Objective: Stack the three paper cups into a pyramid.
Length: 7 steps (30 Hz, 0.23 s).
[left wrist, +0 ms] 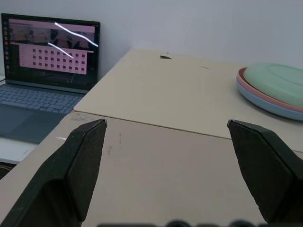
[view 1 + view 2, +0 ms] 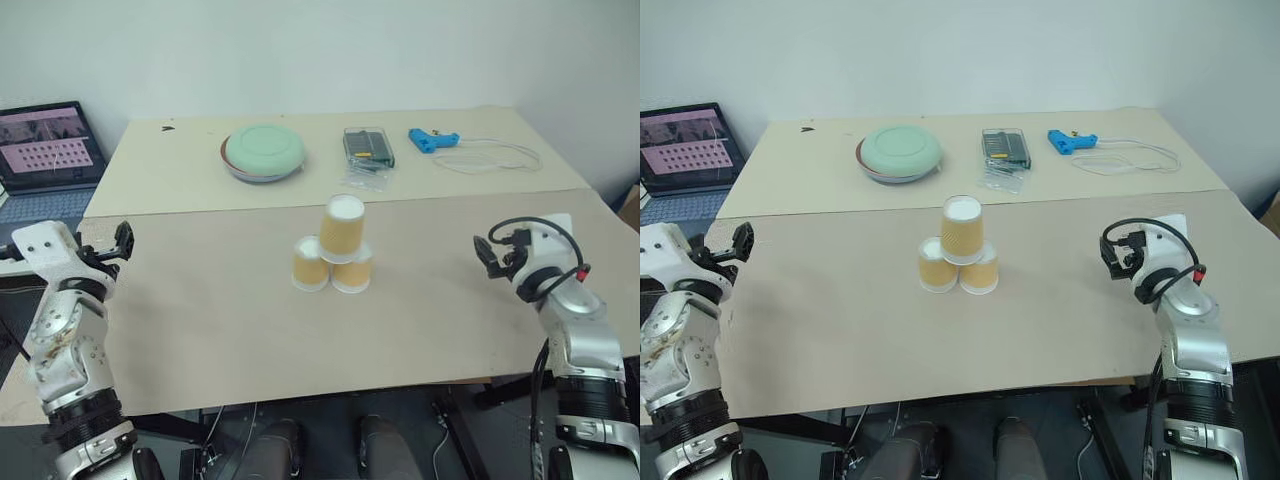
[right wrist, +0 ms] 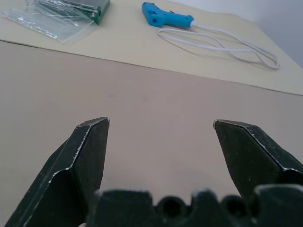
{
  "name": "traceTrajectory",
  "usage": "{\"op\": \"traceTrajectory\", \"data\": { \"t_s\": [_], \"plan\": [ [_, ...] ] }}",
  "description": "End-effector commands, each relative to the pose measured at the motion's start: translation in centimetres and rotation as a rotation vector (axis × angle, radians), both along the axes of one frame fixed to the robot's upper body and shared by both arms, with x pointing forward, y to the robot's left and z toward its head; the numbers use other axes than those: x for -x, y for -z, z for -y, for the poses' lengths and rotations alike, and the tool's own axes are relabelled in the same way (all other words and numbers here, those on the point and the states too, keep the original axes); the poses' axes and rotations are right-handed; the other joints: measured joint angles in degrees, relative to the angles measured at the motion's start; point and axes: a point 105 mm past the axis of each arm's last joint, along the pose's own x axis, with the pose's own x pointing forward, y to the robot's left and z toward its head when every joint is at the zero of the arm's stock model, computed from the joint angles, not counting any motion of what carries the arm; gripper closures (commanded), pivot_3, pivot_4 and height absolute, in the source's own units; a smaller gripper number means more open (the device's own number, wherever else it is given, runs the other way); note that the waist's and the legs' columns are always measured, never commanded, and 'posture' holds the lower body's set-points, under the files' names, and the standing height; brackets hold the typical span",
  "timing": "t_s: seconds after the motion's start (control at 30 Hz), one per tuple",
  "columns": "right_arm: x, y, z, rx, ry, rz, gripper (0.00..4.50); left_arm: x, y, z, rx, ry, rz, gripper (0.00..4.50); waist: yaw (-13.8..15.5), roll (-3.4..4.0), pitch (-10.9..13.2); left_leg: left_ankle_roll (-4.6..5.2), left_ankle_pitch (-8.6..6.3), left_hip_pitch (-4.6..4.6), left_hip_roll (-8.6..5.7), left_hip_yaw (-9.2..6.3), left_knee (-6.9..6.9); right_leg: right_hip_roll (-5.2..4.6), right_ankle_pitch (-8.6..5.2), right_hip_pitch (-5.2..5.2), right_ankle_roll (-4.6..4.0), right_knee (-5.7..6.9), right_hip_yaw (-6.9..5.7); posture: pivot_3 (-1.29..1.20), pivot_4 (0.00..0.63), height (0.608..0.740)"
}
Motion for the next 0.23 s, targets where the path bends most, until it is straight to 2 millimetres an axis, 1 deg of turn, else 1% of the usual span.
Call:
{"op": "traceTrajectory", "data": {
  "t_s": [0.03,0.1,0.23],
  "plan": [
    [0.30,-0.23,0.47,0.021,0.022,0.034,0.38,-0.08,-0.95,0.17,-0.045,-0.037,0.056,0.14,0.0,0.00,0.0,0.01,0.00,-0.02,0.00,0.00,0.00,0.00,0.00,-0.03,0.00,0.01,0.01,0.00,0.150,0.728],
    [0.29,0.35,0.44,0.018,0.029,0.024,0.38,-0.23,-0.90,0.44,-0.015,-0.041,0.081,0.14,-0.1,0.00,0.0,0.02,-0.02,-0.07,0.00,0.01,-0.03,0.01,0.01,-0.10,-0.01,0.00,0.03,0.00,0.150,0.728],
    [0.29,0.22,0.51,0.010,0.038,0.043,0.38,-0.31,-0.86,0.84,-0.032,-0.059,0.095,0.14,-0.1,0.00,0.0,0.06,-0.04,-0.07,0.00,0.01,-0.04,0.00,0.01,-0.11,-0.01,-0.01,0.05,0.00,0.150,0.728]
  ]
}}
